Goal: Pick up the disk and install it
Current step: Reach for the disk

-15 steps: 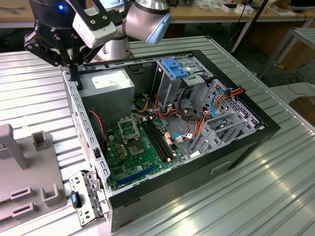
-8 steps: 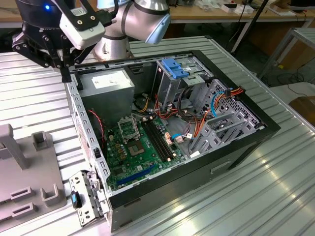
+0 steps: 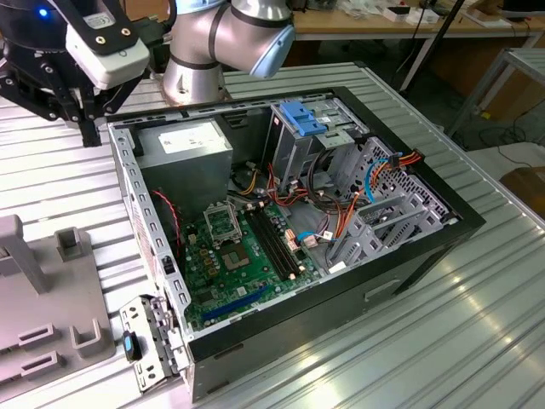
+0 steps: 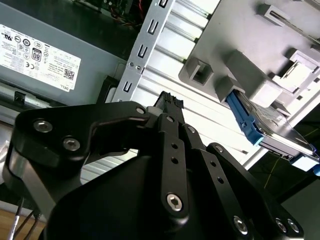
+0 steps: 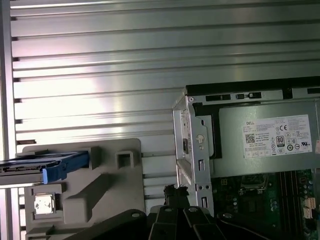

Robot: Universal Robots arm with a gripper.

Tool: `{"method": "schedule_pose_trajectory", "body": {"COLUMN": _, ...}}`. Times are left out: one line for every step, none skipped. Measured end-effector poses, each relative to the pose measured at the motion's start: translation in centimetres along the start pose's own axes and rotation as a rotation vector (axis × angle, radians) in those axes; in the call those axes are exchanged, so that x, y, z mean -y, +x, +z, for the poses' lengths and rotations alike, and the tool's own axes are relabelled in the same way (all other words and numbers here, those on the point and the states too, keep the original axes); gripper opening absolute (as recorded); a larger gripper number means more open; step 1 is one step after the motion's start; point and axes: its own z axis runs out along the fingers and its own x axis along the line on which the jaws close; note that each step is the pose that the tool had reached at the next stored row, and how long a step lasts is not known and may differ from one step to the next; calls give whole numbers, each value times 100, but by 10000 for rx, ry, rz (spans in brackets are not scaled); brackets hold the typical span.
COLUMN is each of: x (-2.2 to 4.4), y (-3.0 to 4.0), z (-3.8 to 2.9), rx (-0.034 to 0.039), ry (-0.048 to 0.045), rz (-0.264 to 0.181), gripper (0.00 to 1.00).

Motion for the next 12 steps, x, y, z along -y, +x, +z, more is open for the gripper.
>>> {"method": "schedule_pose_trajectory", "body": {"x": 2, "y": 30, "z": 0, "rx": 1, "ry": 0, "rz": 0, "gripper": 11}}
{"method": "schedule_pose_trajectory", "body": {"x": 5, "y": 70, "z": -2, "rx": -1, "ry": 0, "rz": 0, "gripper": 11}}
{"method": "schedule_pose_trajectory", "body": {"x": 7, "y": 88, "z": -3, "rx": -1, "ry": 1, "rz": 0, "gripper": 11}}
{"method": "schedule_pose_trajectory", "body": {"x": 8, "y": 105, "z": -3, "rx": -1, "ry": 1, "rz": -1, "gripper": 11}}
{"method": "schedule_pose_trajectory", "body": {"x": 10, "y": 128, "z": -4, "rx": -1, "ry": 0, "rz": 0, "gripper": 11}}
{"method": "schedule_pose_trajectory", "body": {"x": 11, "y": 148, "z": -4, "rx": 0, "ry": 0, "rz": -1, "gripper": 11}}
{"method": "schedule_pose_trajectory", "body": {"x": 13, "y": 167, "z": -5, "rx": 0, "ry": 0, "rz": 0, "gripper": 11}}
{"method": "schedule_pose_trajectory", "body": {"x": 14, "y": 187, "z": -5, "rx": 0, "ry": 0, "rz": 1, "gripper": 11}}
{"method": "schedule_pose_trajectory", "body": {"x": 15, "y": 204, "z": -6, "rx": 0, "ry": 0, "rz": 0, "gripper": 11}}
{"method": "schedule_pose_trajectory", "body": {"x": 17, "y": 222, "z": -6, "rx": 0, "ry": 0, "rz": 0, "gripper": 11}}
{"method": "schedule_pose_trajectory", "body": {"x": 19, "y": 248, "z": -7, "rx": 0, "ry": 0, "rz": 0, "gripper": 11}}
{"method": "schedule_pose_trajectory", "body": {"x": 20, "y": 264, "z": -7, "rx": 0, "ry": -1, "rz": 0, "gripper": 11}}
